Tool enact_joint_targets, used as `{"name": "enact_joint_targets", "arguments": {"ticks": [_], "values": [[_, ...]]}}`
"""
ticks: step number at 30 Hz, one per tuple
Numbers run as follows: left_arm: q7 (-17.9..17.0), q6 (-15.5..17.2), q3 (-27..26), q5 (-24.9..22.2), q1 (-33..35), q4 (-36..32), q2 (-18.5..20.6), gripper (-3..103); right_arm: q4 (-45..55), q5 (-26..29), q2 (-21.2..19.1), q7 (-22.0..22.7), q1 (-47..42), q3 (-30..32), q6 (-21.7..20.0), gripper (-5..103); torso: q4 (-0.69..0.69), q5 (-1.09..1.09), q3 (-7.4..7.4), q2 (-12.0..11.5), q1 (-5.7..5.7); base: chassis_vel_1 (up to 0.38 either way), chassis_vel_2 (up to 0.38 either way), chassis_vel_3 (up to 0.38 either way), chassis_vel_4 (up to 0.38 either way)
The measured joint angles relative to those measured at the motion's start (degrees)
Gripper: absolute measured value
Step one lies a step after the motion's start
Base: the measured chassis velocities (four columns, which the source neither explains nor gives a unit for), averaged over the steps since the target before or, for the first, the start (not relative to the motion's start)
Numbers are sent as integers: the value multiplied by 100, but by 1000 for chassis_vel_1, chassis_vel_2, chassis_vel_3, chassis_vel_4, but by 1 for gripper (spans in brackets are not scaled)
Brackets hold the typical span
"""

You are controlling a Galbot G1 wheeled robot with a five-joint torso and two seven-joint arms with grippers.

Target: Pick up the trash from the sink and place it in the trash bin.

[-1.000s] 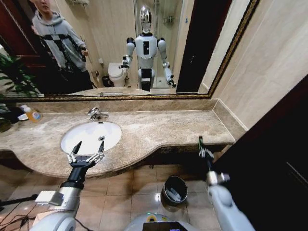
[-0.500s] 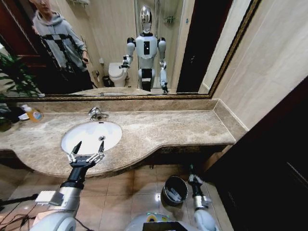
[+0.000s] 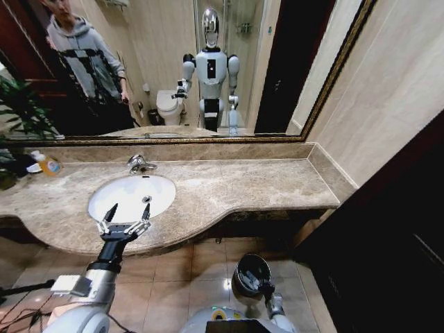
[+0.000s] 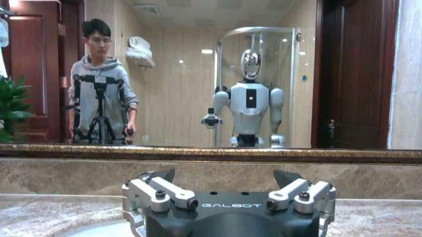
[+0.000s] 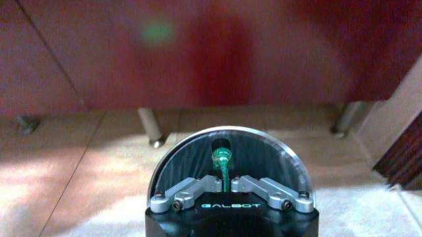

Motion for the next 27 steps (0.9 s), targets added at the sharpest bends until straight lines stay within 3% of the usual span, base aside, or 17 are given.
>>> {"name": "enact_joint_targets", "arguments": {"ticks": [6, 16, 18, 21, 22, 25, 27], "values": [[0, 0, 0, 0, 0, 0, 0, 100, -423, -70, 146, 15, 468, 127, -613, 2, 0, 1, 0, 0, 0, 0, 0, 0, 0], [0, 0, 0, 0, 0, 0, 0, 100, -558, -51, 77, -66, 621, 204, -1133, -1, 0, 1, 0, 0, 0, 0, 0, 0, 0], [0, 0, 0, 0, 0, 0, 0, 100, -530, -51, 74, -72, 608, 201, -1171, 4, 0, 1, 0, 0, 0, 0, 0, 0, 0], [0, 0, 0, 0, 0, 0, 0, 100, -426, -46, 59, -91, 558, 191, -1254, 19, 0, 1, 0, 0, 0, 0, 0, 0, 0], [0, 0, 0, 0, 0, 0, 0, 100, -426, -46, 59, -91, 558, 191, -1254, 19, 0, 1, 0, 0, 0, 0, 0, 0, 0], [0, 0, 0, 0, 0, 0, 0, 100, -373, -51, 38, -199, 502, 177, -1273, 35, 0, 0, 0, 0, 0, 0, 0, 0, 0], [0, 0, 0, 0, 0, 0, 0, 100, -360, -52, 38, -214, 483, 176, -1273, 35, 0, 1, 0, 0, 0, 0, 0, 0, 0]]}}
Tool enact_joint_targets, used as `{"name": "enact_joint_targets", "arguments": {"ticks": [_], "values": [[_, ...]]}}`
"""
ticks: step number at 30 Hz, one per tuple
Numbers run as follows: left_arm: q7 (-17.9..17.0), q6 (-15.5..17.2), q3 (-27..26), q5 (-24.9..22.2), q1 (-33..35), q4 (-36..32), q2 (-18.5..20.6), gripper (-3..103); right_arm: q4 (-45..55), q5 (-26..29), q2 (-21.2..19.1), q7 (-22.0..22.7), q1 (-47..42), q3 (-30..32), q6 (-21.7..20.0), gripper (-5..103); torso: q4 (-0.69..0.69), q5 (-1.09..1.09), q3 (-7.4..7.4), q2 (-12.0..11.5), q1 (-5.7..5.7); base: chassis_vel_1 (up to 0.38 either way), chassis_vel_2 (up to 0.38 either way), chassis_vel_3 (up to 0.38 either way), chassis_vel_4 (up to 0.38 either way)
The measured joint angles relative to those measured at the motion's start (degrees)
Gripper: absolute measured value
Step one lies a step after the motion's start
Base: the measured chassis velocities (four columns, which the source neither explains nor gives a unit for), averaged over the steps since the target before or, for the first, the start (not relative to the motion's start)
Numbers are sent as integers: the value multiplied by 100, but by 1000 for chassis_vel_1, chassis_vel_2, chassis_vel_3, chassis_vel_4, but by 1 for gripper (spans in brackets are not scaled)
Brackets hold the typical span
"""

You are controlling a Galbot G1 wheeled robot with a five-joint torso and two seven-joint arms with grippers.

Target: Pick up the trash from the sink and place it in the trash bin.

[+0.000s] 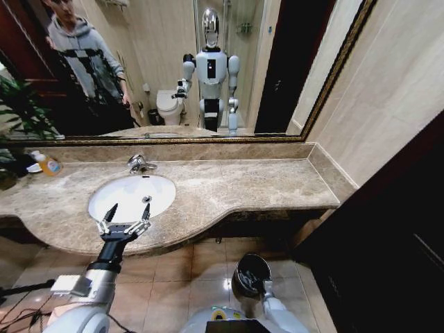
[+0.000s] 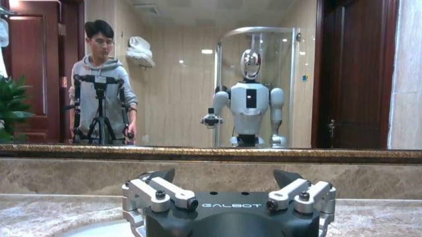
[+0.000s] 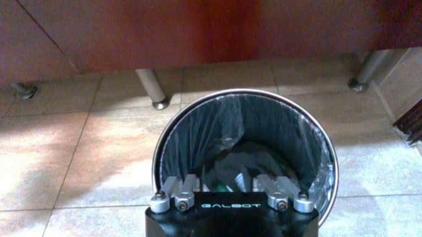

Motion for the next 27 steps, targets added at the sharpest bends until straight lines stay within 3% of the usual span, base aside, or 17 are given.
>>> {"name": "enact_joint_targets", "arguments": {"ticks": [7, 8, 10, 12, 15, 20, 23, 27], "values": [[0, 0, 0, 0, 0, 0, 0, 100, 9, -34, 63, 5, -56, -2, 11, 68, 0, 0, 0, 0, 0, 0, 0, 0, 0], [0, 0, 0, 0, 0, 0, 0, 100, 9, -34, 63, 5, -56, -2, 11, 68, 0, 0, 0, 0, 0, 0, 0, 0, 0], [0, 0, 0, 0, 0, 0, 0, 100, 7, -62, 84, 5, -69, -2, 15, 79, 0, 0, 0, 0, 0, 0, 0, 0, 0], [0, 0, 0, 0, 0, 0, 0, 100, 5, -69, 93, 5, -72, -3, 16, 79, 0, 0, 0, 0, 0, 0, 0, 0, 0], [0, 0, 0, 0, 0, 0, 0, 100, 50, -77, 111, 5, -113, -9, 22, 94, 0, 0, 0, 0, 0, 0, 0, 0, 0], [0, 0, 0, 0, 0, 0, 0, 100, 592, -258, 99, -149, -378, -103, 201, 100, 0, 0, 0, 0, 0, 0, 0, 0, 0], [0, 0, 0, 0, 0, 0, 0, 100, 932, -337, 98, -166, -536, -136, 547, 100, 0, 0, 0, 0, -1, 0, 0, 0, 0], [0, 0, 0, 0, 0, 0, 0, 100, 1904, -469, 4, -143, -961, -160, 755, 100, 1, 2, 0, 0, 0, 0, 0, 0, 0]]}}
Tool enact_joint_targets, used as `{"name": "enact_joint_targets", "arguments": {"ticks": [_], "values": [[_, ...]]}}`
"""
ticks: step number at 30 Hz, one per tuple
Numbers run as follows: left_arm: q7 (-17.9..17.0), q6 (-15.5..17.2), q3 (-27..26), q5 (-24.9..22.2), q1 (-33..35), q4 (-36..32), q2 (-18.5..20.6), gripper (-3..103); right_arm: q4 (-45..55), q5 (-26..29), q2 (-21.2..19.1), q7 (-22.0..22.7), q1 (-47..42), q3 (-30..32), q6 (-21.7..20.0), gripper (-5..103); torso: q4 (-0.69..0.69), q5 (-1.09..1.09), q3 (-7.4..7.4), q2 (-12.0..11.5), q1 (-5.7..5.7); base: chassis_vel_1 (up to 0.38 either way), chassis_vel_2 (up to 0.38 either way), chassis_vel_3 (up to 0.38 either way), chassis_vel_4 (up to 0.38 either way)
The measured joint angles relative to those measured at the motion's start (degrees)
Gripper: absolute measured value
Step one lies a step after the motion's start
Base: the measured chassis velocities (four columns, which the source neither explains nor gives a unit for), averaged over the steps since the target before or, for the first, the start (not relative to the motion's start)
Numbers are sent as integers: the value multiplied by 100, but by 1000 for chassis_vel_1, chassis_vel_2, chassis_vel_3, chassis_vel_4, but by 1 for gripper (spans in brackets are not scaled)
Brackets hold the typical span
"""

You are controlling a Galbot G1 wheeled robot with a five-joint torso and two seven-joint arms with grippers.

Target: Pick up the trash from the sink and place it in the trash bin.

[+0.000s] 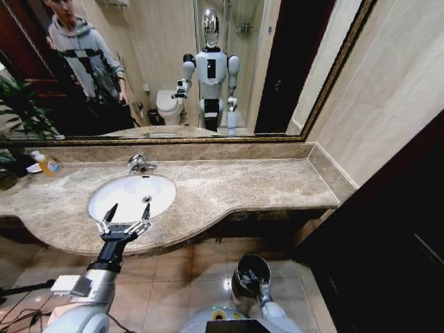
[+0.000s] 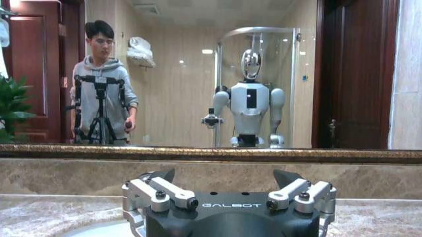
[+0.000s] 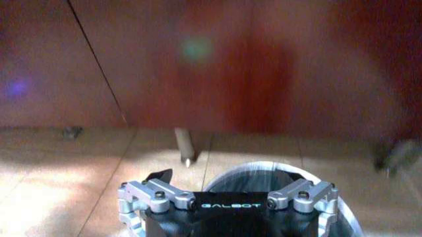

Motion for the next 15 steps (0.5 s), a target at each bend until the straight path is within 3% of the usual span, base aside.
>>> {"name": "enact_joint_targets", "arguments": {"ticks": [3, 9, 13, 15], "values": [[0, 0, 0, 0, 0, 0, 0, 100, 1101, 141, -268, -248, -528, 33, 4, 100, -2, -1, 0, 0, 0, 0, 0, 0, 0], [0, 0, 0, 0, 0, 0, 0, 100, 2180, 514, -595, -161, -920, 253, 427, 100, -1, -1, 0, 0, 0, 0, 0, 0, 0], [0, 0, 0, 0, 0, 0, 0, 100, 3338, 1059, -776, 84, -1352, 378, 268, 100, -1, -1, 0, 0, 0, 0, 0, 0, 0], [0, 0, 0, 0, 0, 0, 0, 100, 4114, 1417, -859, 229, -1642, 422, -26, 100, -1, -1, 0, 0, 0, 0, 0, 0, 0]]}}
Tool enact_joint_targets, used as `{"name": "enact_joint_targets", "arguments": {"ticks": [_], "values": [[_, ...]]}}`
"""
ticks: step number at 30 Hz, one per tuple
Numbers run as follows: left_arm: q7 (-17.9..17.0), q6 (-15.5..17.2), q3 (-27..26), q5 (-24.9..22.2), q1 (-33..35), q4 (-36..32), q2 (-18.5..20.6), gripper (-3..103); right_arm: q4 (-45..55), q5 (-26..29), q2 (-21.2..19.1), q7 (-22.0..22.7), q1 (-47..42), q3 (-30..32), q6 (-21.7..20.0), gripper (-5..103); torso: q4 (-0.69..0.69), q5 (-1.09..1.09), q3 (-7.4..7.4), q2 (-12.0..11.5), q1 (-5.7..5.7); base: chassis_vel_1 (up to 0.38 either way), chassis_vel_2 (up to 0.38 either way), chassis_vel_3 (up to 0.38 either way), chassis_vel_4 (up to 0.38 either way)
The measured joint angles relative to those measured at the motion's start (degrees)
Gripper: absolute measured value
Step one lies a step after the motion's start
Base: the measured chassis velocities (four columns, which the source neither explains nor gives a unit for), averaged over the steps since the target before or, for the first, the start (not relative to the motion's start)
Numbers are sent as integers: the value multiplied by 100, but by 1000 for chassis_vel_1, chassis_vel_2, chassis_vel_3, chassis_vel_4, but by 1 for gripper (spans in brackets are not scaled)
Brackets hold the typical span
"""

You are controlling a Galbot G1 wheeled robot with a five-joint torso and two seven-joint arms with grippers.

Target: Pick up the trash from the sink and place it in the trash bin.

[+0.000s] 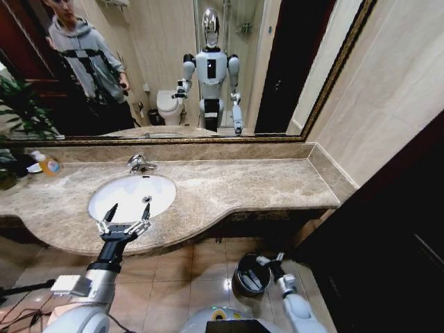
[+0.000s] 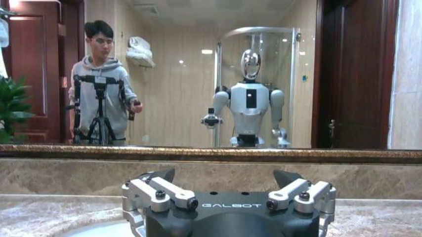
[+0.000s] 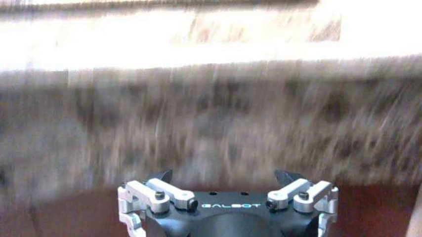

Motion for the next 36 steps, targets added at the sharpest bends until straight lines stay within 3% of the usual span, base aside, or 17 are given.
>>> {"name": "enact_joint_targets", "arguments": {"ticks": [4, 16, 36], "values": [[0, 0, 0, 0, 0, 0, 0, 100, 1394, 448, -132, 290, -508, -3, -649, 100, -1, 0, 0, 0, 0, 0, 0, 0, 0], [0, 0, 0, 0, 0, 0, 0, 100, 3626, 321, -143, 613, -1245, 120, -1117, 100, 0, -1, 0, 0, 0, 0, 0, 0, 0], [0, 0, 0, 0, 0, 0, 0, 100, 4376, 47, -30, 649, -1310, 112, -1196, 100, 0, -1, 0, 0, 0, 0, 0, 0, 0]]}}
